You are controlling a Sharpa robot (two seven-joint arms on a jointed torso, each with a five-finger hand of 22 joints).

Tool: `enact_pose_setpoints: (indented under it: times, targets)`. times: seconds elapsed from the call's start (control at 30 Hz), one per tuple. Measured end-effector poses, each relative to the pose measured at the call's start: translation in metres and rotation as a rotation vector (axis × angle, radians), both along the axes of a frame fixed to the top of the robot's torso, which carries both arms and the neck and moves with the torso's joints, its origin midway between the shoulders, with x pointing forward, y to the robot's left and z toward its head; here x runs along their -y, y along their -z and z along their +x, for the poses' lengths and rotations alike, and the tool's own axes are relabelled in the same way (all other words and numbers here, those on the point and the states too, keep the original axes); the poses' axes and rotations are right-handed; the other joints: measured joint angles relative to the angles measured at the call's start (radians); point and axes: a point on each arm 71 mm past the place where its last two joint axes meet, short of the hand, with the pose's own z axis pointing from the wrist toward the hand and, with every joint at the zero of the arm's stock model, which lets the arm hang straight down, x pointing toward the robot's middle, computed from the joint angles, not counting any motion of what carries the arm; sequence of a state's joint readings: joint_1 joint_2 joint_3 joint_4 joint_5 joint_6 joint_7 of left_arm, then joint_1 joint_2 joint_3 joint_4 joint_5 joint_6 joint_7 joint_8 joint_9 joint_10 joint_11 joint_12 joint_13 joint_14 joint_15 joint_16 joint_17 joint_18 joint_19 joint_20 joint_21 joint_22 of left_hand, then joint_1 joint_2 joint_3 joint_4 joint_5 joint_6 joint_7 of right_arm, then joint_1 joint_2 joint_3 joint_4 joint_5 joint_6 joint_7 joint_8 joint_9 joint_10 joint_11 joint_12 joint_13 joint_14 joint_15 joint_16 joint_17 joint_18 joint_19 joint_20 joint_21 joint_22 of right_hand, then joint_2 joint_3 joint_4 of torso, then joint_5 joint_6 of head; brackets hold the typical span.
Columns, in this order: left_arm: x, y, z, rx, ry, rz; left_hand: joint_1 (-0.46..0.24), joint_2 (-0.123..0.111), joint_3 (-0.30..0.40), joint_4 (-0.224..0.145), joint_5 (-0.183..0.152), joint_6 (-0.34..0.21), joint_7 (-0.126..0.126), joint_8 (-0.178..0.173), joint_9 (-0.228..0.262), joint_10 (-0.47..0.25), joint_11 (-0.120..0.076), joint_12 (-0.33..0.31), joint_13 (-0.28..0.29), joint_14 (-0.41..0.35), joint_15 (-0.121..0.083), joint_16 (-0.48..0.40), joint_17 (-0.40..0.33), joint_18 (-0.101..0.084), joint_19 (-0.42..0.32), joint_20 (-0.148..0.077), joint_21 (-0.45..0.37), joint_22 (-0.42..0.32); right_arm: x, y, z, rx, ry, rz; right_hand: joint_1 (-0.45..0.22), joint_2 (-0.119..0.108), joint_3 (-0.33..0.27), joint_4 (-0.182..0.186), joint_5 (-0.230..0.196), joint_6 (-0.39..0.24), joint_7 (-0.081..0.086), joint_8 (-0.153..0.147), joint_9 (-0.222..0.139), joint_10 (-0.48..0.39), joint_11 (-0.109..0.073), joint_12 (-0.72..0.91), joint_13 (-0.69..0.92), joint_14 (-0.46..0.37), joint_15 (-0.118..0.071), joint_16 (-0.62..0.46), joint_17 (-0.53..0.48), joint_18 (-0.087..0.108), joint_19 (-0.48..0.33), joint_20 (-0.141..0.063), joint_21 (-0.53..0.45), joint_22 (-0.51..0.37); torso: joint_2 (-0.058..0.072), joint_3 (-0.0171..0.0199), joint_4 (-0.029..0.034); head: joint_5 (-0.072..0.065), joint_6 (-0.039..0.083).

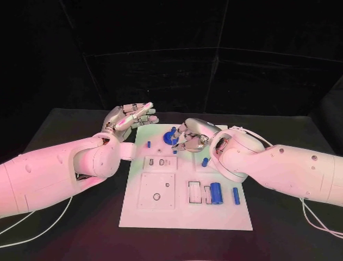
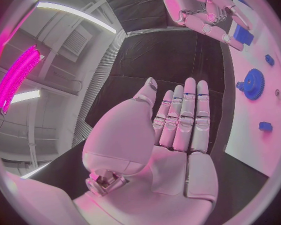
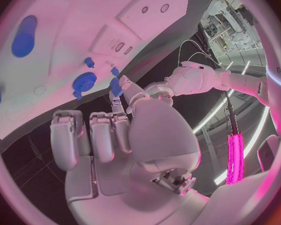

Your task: Assemble the parts on the task board

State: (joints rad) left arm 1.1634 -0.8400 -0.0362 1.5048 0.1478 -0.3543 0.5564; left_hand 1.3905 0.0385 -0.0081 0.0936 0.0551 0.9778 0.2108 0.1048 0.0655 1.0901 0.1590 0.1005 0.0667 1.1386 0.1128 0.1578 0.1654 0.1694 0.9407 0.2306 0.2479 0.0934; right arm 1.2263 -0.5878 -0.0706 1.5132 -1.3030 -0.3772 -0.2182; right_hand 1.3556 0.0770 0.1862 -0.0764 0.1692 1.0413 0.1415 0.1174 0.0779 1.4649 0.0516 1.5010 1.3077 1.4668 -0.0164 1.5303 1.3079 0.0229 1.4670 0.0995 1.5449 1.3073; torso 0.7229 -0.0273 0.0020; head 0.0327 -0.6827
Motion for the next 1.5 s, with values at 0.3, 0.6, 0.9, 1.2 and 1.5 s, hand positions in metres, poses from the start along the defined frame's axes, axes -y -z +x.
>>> enact_pose_setpoints:
  times: [0.3,0.6,0.9,1.2,1.5]
  targets:
    - [0.002,-0.001,0.001,0.003,0.001,0.000,0.000,0.000,0.000,0.000,0.000,0.000,0.000,0.000,0.000,0.000,0.000,0.000,0.000,0.000,0.000,0.000,0.000,0.000,0.000,0.000,0.000,0.000,-0.021,0.015,-0.008,-0.003,-0.037,-0.077,0.000,0.000,0.000,0.000,0.000,-0.001,-0.001,-0.004,0.000,0.000,0.000,0.000,0.000,0.000,0.000,0.000,0.000,0.000,0.000,0.000,0.000,0.000,0.001,0.0017,0.0005,0.017,-0.013]
    - [0.003,-0.002,0.002,0.004,0.003,-0.001,0.000,0.000,0.000,0.000,0.000,0.000,0.000,0.000,0.000,0.000,0.000,0.000,0.000,0.000,0.000,0.000,0.000,0.000,0.000,0.000,0.000,0.000,-0.030,0.032,-0.014,-0.022,-0.049,-0.123,0.000,-0.001,0.000,0.000,0.000,-0.002,-0.002,-0.004,-0.002,0.000,0.000,0.000,0.000,0.000,0.000,0.000,0.000,0.000,0.000,0.000,0.000,0.000,0.001,0.0035,-0.0011,0.026,-0.024]
    - [0.004,-0.002,0.002,0.004,0.004,-0.001,0.000,0.000,0.000,0.000,0.000,0.000,0.000,0.000,0.000,0.000,0.000,0.000,0.000,0.000,0.000,0.000,0.000,0.000,0.000,0.000,0.000,0.000,-0.032,0.040,-0.015,-0.026,-0.042,-0.147,0.001,-0.002,0.000,0.000,-0.001,0.001,0.001,-0.004,-0.002,0.000,0.000,0.000,0.000,0.000,0.000,0.000,0.000,0.000,0.000,0.000,0.000,0.000,0.001,0.0037,-0.0010,0.027,-0.030]
    - [0.005,-0.002,0.002,0.004,0.005,-0.002,0.000,0.000,0.000,0.000,0.000,0.000,0.000,0.000,0.000,0.000,0.000,0.000,0.000,0.000,0.000,0.000,0.000,0.000,0.003,-0.003,0.000,0.000,-0.034,0.041,-0.014,-0.020,-0.041,-0.155,-0.006,-0.009,0.003,-0.003,-0.001,0.001,0.001,-0.003,-0.001,0.000,0.000,0.000,0.000,0.000,0.000,0.000,0.000,0.000,0.000,0.000,0.000,0.001,0.000,0.0037,-0.0009,0.028,-0.032]
    - [0.005,-0.001,0.003,0.004,0.005,-0.002,0.000,0.000,0.000,0.000,0.000,0.000,0.000,0.000,0.000,0.000,0.000,0.000,0.000,0.000,0.000,0.000,0.000,0.000,0.003,-0.003,0.000,0.000,-0.036,0.042,-0.014,-0.017,-0.041,-0.155,-0.008,-0.012,0.003,-0.003,-0.003,0.001,0.001,-0.003,-0.001,0.000,0.000,-0.004,0.000,0.000,0.000,0.000,0.000,0.000,0.000,0.000,0.000,0.001,0.000,0.0035,-0.0009,0.027,-0.034]
